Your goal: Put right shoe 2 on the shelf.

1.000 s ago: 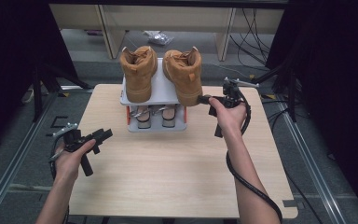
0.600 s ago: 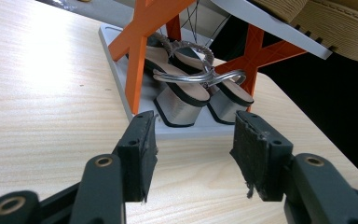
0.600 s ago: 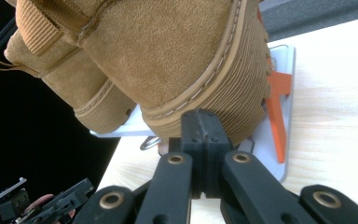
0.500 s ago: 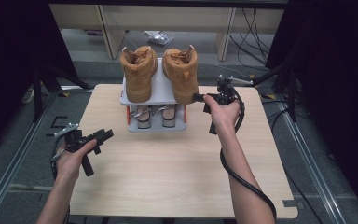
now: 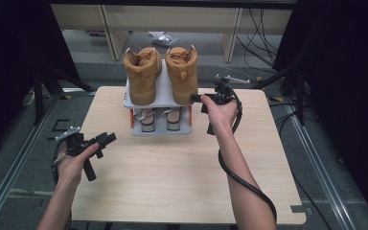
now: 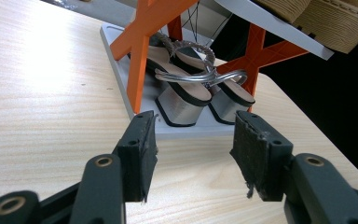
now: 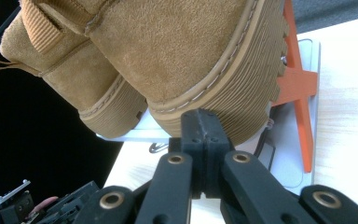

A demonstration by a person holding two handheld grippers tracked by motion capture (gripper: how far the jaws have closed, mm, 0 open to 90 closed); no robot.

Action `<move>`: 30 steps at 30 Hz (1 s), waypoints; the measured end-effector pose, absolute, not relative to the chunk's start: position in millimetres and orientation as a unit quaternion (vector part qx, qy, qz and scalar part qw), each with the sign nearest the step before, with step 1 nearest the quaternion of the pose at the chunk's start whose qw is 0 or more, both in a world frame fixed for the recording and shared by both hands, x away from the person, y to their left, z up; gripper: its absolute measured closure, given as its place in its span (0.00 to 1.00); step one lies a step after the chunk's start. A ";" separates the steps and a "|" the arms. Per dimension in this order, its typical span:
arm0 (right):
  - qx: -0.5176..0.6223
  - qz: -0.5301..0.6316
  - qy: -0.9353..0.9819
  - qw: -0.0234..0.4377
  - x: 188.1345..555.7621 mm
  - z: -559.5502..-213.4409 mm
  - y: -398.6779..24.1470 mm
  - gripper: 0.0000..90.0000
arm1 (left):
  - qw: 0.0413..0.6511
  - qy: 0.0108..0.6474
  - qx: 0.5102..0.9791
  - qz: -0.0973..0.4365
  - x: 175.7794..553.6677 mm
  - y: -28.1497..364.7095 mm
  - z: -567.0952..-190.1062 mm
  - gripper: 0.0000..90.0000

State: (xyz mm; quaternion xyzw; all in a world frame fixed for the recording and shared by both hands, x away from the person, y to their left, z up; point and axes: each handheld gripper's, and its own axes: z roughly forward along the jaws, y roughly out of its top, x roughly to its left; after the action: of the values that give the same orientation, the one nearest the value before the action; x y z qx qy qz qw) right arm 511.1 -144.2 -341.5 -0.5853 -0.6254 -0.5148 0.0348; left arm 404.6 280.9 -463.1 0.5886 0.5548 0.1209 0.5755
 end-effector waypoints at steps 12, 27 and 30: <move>-0.594 -0.511 -0.619 0.052 515.3 -342.1 -136.2 1.00 | 0.576 0.554 0.589 0.121 404.4 280.5 -463.1 0.54; -0.593 -0.522 -0.613 -0.002 511.8 -336.0 -146.4 0.98 | 0.577 0.554 0.587 0.122 403.6 281.8 -462.3 0.54; -0.585 -0.523 -0.620 -0.020 513.0 -337.6 -149.5 0.96 | 0.576 0.555 0.587 0.123 403.7 282.4 -462.3 0.54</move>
State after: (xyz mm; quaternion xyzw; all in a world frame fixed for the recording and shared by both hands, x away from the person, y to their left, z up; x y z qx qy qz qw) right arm 513.0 -149.5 -337.6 -0.5854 -0.6195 -0.5226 -0.0195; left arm 403.7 282.4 -462.3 0.5870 0.5550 0.1230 0.5765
